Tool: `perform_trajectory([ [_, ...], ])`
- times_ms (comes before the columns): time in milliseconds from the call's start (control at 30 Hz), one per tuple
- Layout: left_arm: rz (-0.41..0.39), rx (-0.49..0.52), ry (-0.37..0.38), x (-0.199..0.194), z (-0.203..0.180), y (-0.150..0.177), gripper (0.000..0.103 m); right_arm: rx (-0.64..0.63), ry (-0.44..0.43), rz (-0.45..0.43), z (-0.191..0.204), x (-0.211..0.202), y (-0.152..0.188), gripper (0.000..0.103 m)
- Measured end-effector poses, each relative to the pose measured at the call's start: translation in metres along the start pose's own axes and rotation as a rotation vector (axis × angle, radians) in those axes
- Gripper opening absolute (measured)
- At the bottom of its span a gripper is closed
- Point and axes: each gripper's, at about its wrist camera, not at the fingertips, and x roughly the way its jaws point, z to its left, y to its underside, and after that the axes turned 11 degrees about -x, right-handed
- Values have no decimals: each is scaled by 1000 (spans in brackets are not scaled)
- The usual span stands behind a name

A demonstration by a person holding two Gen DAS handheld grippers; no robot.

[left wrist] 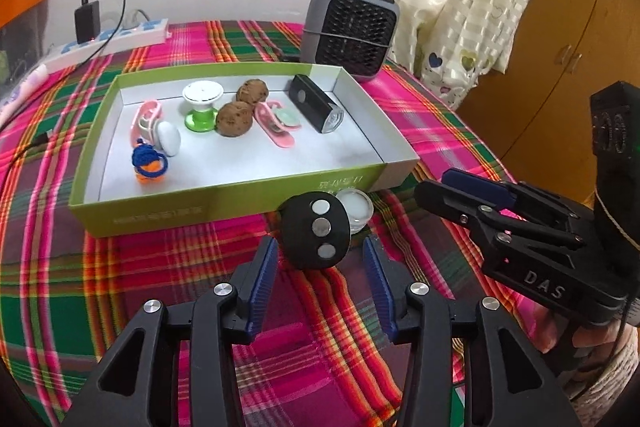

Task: Organize objects
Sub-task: 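Grasp the black white-dotted object with the left gripper while the right approaches the white cup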

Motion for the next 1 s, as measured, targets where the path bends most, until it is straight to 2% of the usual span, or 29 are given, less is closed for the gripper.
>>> perform_trajectory([
  [467, 25, -3, -48, 19, -2, -6, 43, 12, -8, 9, -6, 4, 3, 39],
  [1000, 7, -54, -41, 16, 7, -6, 40, -6, -24, 25, 4, 11, 2, 39],
])
